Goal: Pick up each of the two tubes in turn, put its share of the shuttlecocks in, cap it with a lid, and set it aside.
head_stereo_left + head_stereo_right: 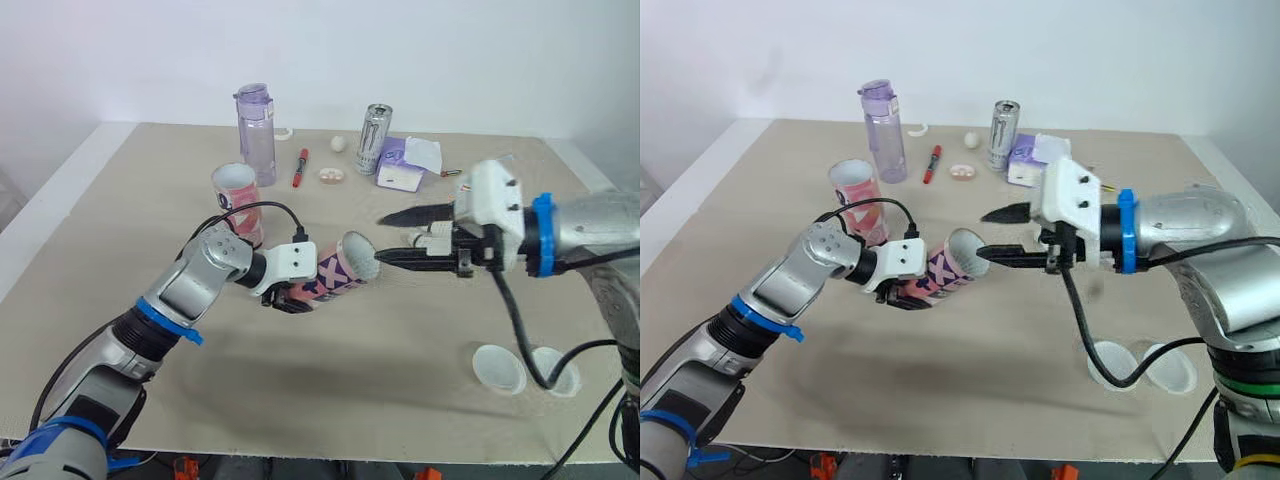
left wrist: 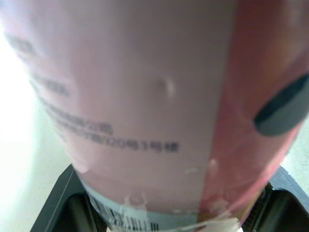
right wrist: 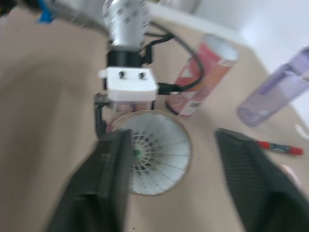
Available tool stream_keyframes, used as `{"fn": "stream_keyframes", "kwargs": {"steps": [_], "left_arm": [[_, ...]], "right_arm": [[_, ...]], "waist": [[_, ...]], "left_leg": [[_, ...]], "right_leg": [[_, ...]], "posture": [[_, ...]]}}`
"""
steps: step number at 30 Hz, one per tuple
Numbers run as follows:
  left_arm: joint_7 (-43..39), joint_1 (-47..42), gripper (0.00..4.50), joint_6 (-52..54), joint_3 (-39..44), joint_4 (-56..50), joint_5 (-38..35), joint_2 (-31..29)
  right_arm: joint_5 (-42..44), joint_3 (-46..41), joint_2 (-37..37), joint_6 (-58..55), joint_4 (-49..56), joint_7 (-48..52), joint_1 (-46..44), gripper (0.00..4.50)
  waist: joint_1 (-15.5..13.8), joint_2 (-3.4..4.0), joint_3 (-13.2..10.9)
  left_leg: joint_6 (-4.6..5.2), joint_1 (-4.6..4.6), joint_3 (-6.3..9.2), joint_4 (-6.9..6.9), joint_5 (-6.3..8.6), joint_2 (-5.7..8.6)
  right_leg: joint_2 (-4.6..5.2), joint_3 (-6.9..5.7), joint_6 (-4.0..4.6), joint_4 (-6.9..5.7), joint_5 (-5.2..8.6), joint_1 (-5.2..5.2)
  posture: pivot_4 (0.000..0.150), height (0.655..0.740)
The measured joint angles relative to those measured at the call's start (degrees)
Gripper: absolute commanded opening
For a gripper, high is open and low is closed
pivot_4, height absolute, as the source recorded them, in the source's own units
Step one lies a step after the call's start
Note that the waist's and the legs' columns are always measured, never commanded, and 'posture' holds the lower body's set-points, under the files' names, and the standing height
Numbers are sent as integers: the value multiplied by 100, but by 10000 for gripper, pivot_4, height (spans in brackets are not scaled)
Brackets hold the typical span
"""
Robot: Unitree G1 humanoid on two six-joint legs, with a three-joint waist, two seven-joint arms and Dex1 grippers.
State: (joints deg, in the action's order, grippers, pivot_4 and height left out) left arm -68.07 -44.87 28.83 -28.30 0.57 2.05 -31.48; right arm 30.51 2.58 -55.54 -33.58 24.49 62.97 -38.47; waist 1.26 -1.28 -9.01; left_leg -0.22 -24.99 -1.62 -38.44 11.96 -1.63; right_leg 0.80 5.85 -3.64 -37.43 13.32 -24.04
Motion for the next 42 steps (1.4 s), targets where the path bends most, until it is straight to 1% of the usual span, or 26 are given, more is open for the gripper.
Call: {"fn": "stream_keyframes", "kwargs": {"steps": [2, 3, 4, 9, 14, 15, 16, 18, 20, 24, 26, 27, 29, 37, 42], "left_arm": [[4, -6, 28579, -21, 3, 21, 10, 9], [7, -15, 28579, -21, 2, 29, 15, 26], [5, -16, 28579, -27, 4, 41, 15, 32], [5, -26, 28579, -34, 5, 53, 15, 57], [19, -41, 28579, -35, 9, 77, 28, 73], [27, -52, 28579, -36, 6, 93, 33, 104], [27, -53, 28579, -36, 6, 99, 33, 105], [25, -54, 28579, -54, 3, 104, 33, 126], [20, -55, 28579, -55, 4, 107, 33, 120], [44, -41, 28579, -24, 18, 138, 44, 97], [44, -39, 28579, -14, 27, 161, 59, 92], [70, -24, 28579, 6, 27, 178, 98, 87], [106, -6, 28579, 26, 28, 180, 132, 85], [127, 40, 28579, 32, 58, 156, 141, 73], [132, 50, 28579, 40, 62, 157, 154, 71]], "right_arm": [[-248, 376, 62, 8, -193, 116, -305, 6637], [-310, 469, 80, 9, -234, 155, -369, 2562], [-505, 756, 98, 55, -362, 288, -576, 487], [-894, 1264, 180, 176, -694, 561, -854, 487], [-1418, 1955, 438, 304, -1114, 948, -1419, 487], [-1752, 2371, 626, 385, -1373, 1155, -1679, 487], [-1796, 2434, 662, 394, -1417, 1183, -1710, 487], [-2145, 2851, 906, 479, -1732, 1336, -1900, 487], [-2297, 2977, 1068, 507, -1915, 1427, -2073, 487], [-2577, 3140, 1441, 632, -2417, 1609, -2379, 487], [-2651, 3182, 1548, 681, -2568, 1654, -2453, 487], [-2770, 3249, 1722, 783, -2792, 1695, -2544, 487], [-2849, 3251, 1838, 851, -2915, 1731, -2560, 487], [-2990, 3185, 2036, 916, -3071, 1956, -2553, 487], [-3100, 3098, 2247, 1100, -3359, 2024, -2547, 487]], "waist": [[0, 0, 0], [-1, 0, 0], [-3, 0, 0], [-10, 0, 0], [0, 1, 0], [1, 1, 1], [-2, 1, 1], [-10, 1, 1], [-6, 2, 1], [-3, -2, 3], [11, -3, 4], [27, -3, 4], [50, -3, 4], [79, -1, 6], [92, -3, 11]], "left_leg": [[1, -2, -2, 0, -1, 0], [1, -3, -2, 0, -1, 1], [1, -4, -2, 0, 0, 0], [1, -8, 0, 1, 0, 2], [1, -7, -4, 1, 0, 0], [1, -8, -4, 1, 0, 0], [1, -8, -2, 1, -1, 0], [0, -9, 1, 1, -1, 6], [1, -7, -1, 1, 0, 7], [0, 7, 3, -3, -1, 6], [-1, 31, -6, -2, -2, 0], [1, 61, -4, -1, -3, -12], [5, 79, -2, 0, -6, -15], [9, 86, 0, 2, -10, -22], [9, 92, 1, 3, -10, -23]], "right_leg": [[1, 1, 0, 0, -1, -3], [1, 1, 0, 0, -1, -3], [1, 0, -1, -2, 1, -5], [2, 0, -1, -3, 4, -7], [2, 0, 0, -8, 3, -13], [1, 0, 2, -13, 3, -15], [0, -2, 3, -15, 4, -15], [3, -1, 5, -26, 2, -16], [5, 0, 7, -31, 1, -17], [2, -3, 6, -60, 7, -15], [-1, -2, 22, -68, 17, -6], [-15, -2, 36, -71, 12, 17], [-21, -2, 44, -73, 6, 28], [-28, -2, 53, -74, -1, 32], [-30, -1, 54, -74, -1, 36]], "posture": [[1500, 7400], [1500, 7400], [1500, 7400], [1500, 7400], [1500, 7400], [1500, 7400], [1500, 7400], [1500, 7400], [1500, 7400], [1500, 7400], [1500, 7400], [1500, 7400], [1500, 7400], [1500, 7400], [1500, 7400]]}}
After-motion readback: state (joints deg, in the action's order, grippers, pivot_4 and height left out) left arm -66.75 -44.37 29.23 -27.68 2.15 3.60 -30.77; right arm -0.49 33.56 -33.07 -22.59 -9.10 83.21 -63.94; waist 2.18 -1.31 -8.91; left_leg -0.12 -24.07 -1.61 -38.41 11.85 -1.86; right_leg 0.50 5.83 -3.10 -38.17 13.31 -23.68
